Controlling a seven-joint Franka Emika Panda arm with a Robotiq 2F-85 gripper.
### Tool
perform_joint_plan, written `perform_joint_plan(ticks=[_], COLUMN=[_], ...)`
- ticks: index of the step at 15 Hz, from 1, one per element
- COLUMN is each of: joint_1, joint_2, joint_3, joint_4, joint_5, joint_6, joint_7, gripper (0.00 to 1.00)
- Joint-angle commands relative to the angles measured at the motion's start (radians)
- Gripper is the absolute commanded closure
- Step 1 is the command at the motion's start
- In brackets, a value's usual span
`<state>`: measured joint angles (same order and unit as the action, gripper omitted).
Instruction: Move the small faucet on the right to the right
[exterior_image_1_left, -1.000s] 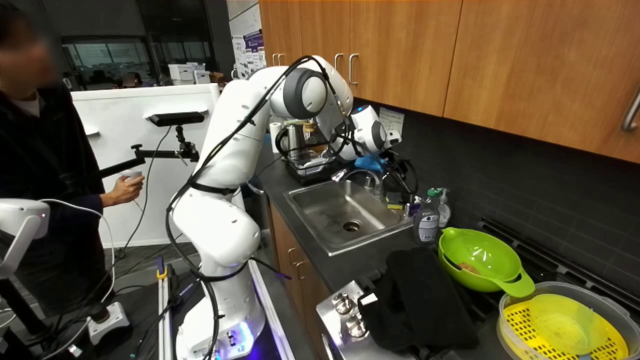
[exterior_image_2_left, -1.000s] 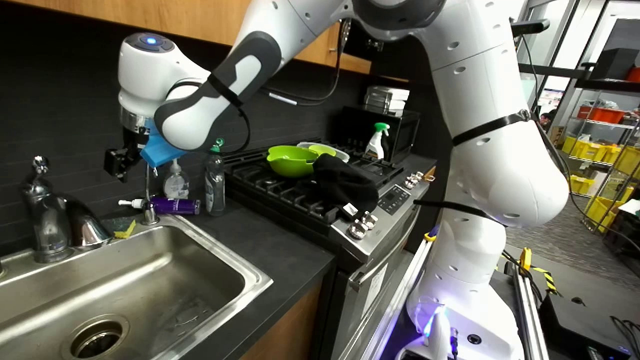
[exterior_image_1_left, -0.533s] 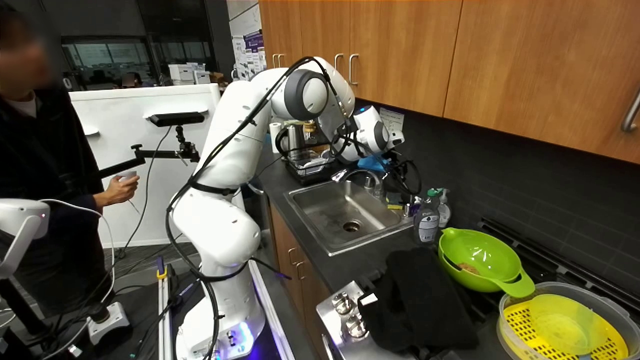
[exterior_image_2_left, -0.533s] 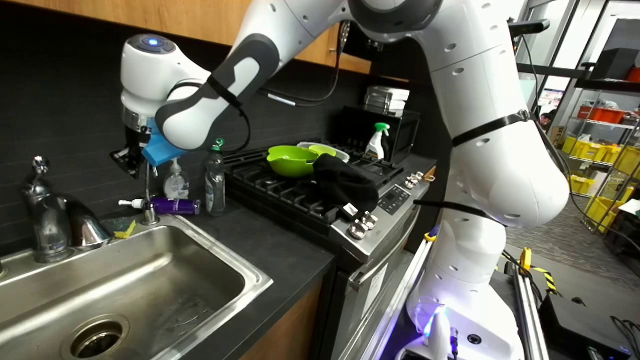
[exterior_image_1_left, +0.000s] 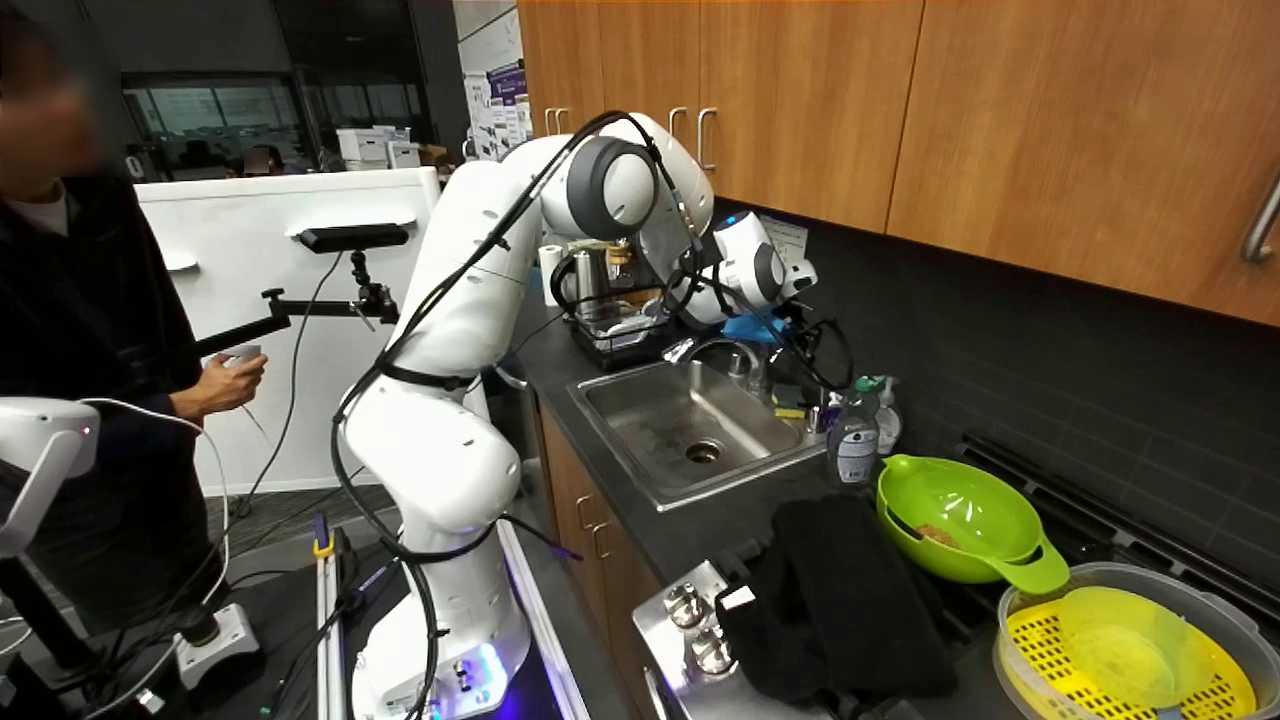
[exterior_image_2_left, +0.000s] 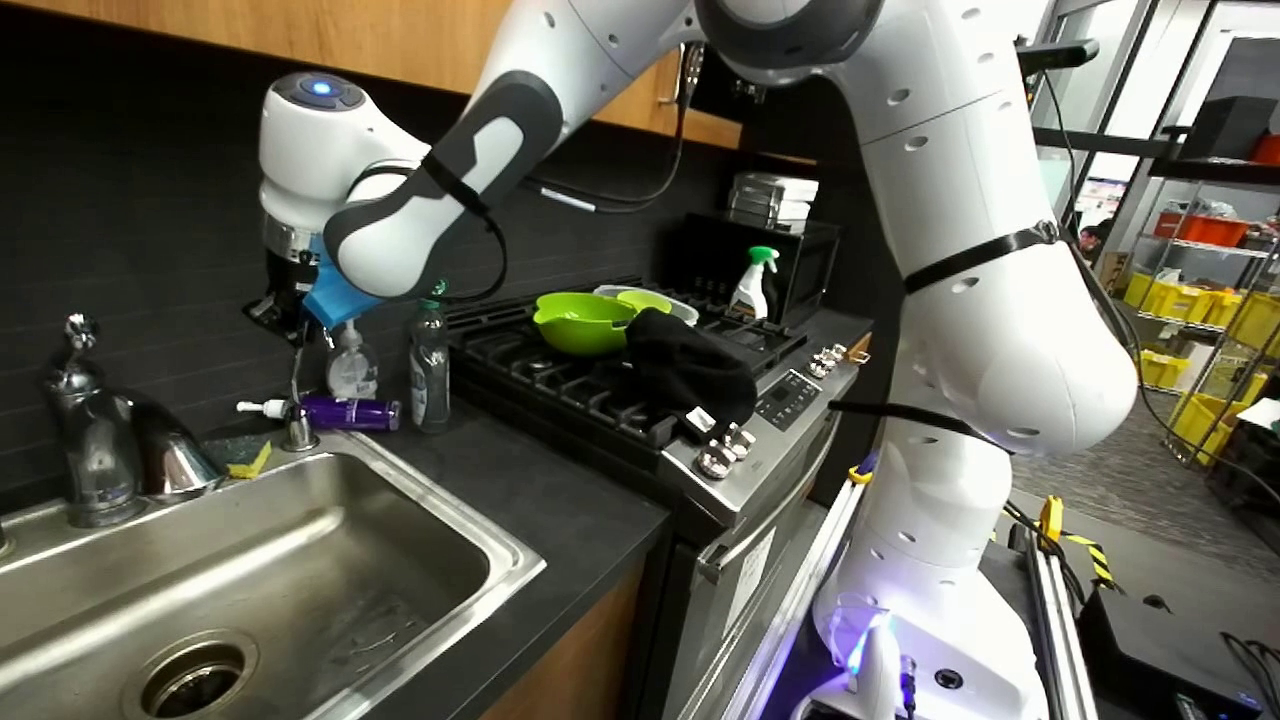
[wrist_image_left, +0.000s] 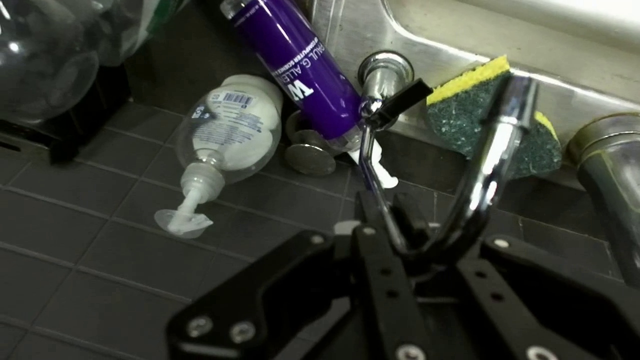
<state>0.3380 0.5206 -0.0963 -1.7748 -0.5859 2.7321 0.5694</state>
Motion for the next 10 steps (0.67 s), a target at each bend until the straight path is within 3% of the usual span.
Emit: perform_joint_plan(ticks=[1,10], joint_1=[-0.01,-0.009], joint_2=[-0.025,-0.022], joint_3=[0.009,-0.038], joint_4=[-0.042,-0.055], joint_5=[0.042,0.032], joint_6=[0.036,0.066], joint_7=[-0.09,-0.253], gripper=[0.97,0.97])
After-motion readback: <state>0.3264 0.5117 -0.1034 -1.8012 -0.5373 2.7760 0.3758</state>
